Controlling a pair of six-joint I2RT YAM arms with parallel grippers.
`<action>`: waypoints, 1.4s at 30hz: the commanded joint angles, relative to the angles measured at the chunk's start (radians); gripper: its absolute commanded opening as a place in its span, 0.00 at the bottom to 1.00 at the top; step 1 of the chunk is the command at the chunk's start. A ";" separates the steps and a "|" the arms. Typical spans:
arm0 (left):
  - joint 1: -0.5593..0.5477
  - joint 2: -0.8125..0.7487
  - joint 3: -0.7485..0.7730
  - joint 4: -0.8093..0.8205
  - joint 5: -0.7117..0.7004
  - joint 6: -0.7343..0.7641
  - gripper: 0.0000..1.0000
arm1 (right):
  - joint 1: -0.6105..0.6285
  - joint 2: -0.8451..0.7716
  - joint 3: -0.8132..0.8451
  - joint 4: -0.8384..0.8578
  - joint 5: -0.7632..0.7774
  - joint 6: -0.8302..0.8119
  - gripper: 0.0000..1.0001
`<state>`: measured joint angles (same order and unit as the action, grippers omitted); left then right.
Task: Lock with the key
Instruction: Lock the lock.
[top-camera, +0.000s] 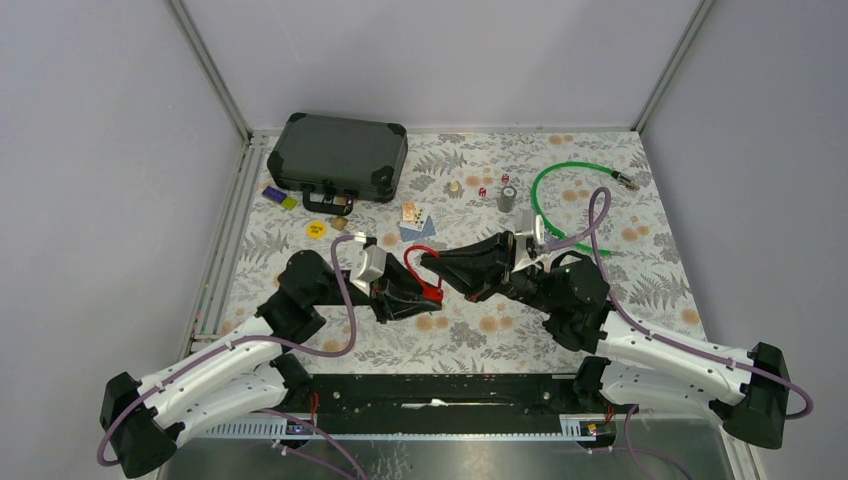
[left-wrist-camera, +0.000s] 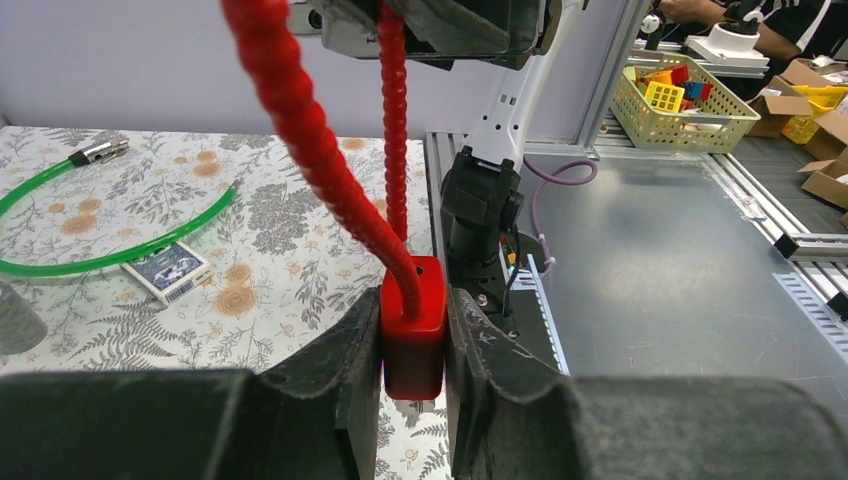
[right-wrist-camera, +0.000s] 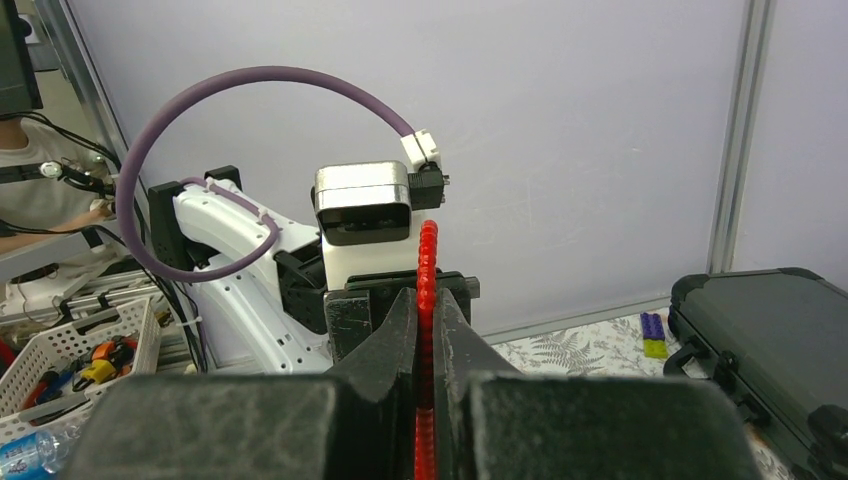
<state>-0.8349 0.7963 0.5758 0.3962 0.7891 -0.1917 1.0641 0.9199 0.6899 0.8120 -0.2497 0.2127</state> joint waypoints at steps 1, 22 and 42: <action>-0.015 0.001 0.038 0.107 0.009 -0.003 0.00 | -0.001 -0.013 -0.036 0.024 0.031 0.009 0.00; -0.017 0.032 0.026 0.258 -0.003 -0.087 0.00 | -0.001 -0.066 -0.131 -0.016 0.073 0.014 0.00; -0.022 0.079 0.037 0.336 -0.020 -0.109 0.00 | -0.001 -0.036 -0.181 -0.003 0.090 0.034 0.00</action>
<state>-0.8455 0.8787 0.5655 0.4770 0.7822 -0.2871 1.0634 0.8505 0.5514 0.9108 -0.1646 0.2363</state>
